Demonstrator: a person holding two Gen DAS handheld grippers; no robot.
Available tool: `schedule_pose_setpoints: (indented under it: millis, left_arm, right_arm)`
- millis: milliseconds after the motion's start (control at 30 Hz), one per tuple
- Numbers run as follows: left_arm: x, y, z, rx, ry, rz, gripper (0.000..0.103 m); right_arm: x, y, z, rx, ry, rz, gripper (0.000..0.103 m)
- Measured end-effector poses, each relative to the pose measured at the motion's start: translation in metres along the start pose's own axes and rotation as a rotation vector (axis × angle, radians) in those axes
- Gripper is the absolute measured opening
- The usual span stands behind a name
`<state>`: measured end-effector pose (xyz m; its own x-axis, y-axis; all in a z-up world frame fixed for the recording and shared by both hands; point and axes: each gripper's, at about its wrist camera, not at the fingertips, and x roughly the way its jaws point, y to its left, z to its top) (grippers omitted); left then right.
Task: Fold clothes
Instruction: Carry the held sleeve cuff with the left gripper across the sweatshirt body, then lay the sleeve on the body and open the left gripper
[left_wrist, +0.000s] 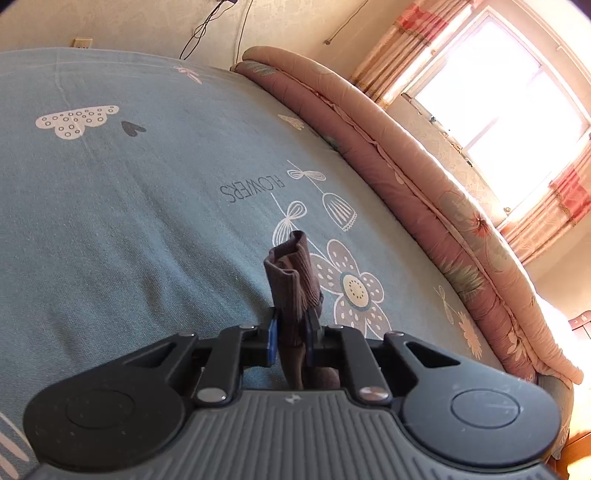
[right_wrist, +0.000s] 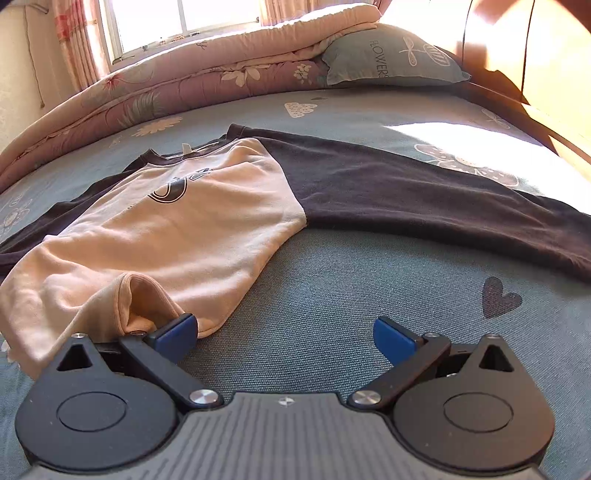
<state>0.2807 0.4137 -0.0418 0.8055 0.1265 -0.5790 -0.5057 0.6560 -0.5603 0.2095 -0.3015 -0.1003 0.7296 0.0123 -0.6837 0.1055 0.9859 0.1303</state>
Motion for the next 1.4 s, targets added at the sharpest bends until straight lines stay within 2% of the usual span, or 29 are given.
schedule_pose_setpoints:
  millis: [133, 233, 367, 467, 567, 667, 800, 933, 1033, 1233, 1300, 1400]
  left_arm:
    - [-0.019, 0.015, -0.007, -0.007, 0.007, 0.061, 0.006]
    - [-0.024, 0.031, -0.01, -0.051, 0.019, 0.106, 0.006]
    - [-0.034, 0.03, -0.012, -0.023, 0.005, 0.203, 0.006]
    - [-0.045, 0.021, -0.012, 0.019, -0.003, 0.214, 0.006]
    - [-0.053, 0.0, -0.023, 0.098, 0.021, 0.162, 0.009]
    - [-0.054, -0.031, -0.05, 0.21, 0.104, 0.108, 0.022]
    - [-0.055, -0.074, -0.109, 0.364, 0.225, 0.012, 0.042]
    - [-0.055, -0.115, -0.185, 0.517, 0.377, -0.09, 0.05]
    - [-0.063, -0.144, -0.242, 0.64, 0.443, -0.155, 0.053]
    - [-0.085, -0.19, -0.325, 0.827, 0.494, -0.264, 0.061]
    - [-0.09, -0.199, -0.341, 0.857, 0.507, -0.301, 0.063]
    - [-0.101, -0.21, -0.362, 0.958, 0.438, -0.319, 0.068]
  right_arm:
    - [-0.005, 0.0, 0.001, 0.006, -0.009, 0.02, 0.103]
    - [-0.008, -0.001, 0.002, 0.015, -0.017, 0.032, 0.103]
    - [-0.011, -0.004, 0.004, 0.03, -0.022, 0.047, 0.103]
    - [-0.012, -0.006, 0.005, 0.043, -0.022, 0.063, 0.103]
    - [-0.012, -0.007, 0.005, 0.055, -0.02, 0.081, 0.103]
    - [-0.014, -0.007, 0.005, 0.063, -0.019, 0.106, 0.103]
    - [-0.02, -0.006, 0.004, 0.046, -0.035, 0.13, 0.103]
    - [-0.025, -0.003, 0.002, 0.024, -0.049, 0.176, 0.103]
    - [-0.029, 0.004, -0.002, -0.022, -0.077, 0.195, 0.103]
    - [-0.039, 0.025, -0.016, -0.183, -0.161, 0.177, 0.103]
    - [-0.043, 0.029, -0.021, -0.24, -0.174, 0.162, 0.103]
    - [-0.047, 0.028, -0.022, -0.268, -0.126, 0.164, 0.103]
